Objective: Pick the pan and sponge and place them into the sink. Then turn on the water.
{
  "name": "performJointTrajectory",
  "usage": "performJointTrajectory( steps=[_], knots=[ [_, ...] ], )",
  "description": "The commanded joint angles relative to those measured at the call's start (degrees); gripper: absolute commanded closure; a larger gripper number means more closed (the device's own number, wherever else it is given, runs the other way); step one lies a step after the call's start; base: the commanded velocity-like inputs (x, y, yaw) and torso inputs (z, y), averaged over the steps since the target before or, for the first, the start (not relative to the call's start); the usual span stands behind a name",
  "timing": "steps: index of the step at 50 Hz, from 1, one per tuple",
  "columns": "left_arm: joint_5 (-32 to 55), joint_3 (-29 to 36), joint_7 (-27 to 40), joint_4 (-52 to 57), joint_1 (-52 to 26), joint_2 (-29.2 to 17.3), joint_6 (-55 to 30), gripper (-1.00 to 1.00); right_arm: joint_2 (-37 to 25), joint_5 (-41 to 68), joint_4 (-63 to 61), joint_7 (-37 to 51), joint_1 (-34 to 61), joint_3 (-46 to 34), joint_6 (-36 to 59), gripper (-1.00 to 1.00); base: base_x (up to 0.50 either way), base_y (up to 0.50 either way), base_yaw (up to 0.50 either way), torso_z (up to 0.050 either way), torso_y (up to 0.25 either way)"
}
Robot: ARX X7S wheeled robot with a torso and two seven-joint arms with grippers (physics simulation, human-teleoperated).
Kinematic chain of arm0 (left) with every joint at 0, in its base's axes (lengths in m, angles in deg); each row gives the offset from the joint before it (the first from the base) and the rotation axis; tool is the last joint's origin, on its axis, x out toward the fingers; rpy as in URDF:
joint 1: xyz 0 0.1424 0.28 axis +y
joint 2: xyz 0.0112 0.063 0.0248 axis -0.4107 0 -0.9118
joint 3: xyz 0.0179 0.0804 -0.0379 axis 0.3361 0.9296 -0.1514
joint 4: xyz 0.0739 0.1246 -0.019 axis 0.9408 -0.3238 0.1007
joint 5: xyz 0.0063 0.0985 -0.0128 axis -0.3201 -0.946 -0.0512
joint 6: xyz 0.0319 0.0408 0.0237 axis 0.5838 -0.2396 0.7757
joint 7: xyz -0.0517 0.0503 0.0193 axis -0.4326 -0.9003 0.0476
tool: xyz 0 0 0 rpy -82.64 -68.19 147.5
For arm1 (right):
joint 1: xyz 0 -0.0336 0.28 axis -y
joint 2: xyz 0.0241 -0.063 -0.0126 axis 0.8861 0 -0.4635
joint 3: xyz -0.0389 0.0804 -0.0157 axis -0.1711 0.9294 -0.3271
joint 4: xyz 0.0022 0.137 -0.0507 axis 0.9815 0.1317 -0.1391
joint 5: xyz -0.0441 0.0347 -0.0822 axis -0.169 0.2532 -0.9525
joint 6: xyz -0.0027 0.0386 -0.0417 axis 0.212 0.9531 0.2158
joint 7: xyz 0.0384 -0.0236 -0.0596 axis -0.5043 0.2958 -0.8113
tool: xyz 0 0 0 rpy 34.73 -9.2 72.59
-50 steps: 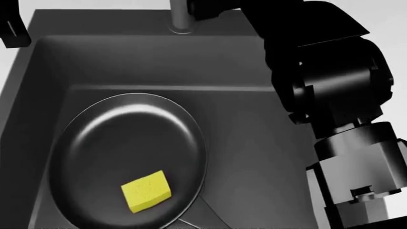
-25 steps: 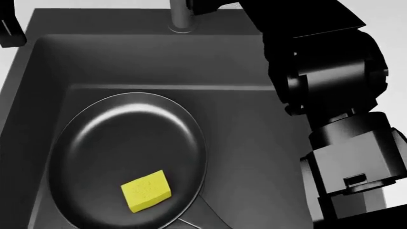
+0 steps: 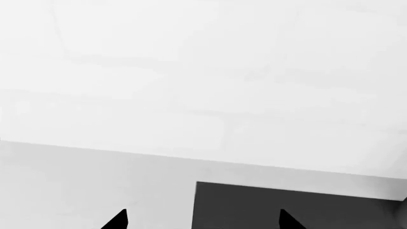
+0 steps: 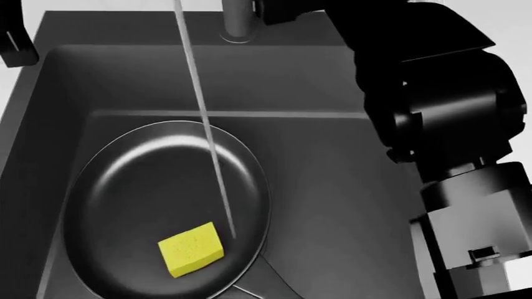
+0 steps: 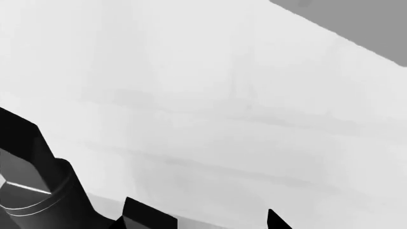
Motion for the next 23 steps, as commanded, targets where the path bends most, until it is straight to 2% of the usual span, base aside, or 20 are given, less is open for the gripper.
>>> performJointTrajectory(
  steps=[1, 23],
  knots=[
    [-1.5, 0.1, -0.3, -0.5, 0.3, 0.2, 0.6, -1.0, -1.7, -0.1, -3.4, 1.5, -0.7, 0.6, 2.3, -1.0, 0.0, 0.0, 0.0, 0.0, 0.0],
    [-1.2, 0.4, 0.4, -0.3, -0.6, 1.1, 0.5, -1.0, -5.8, 1.9, -10.8, 4.9, -2.2, 1.7, 6.4, -1.0, 0.0, 0.0, 0.0, 0.0, 0.0]
  ],
)
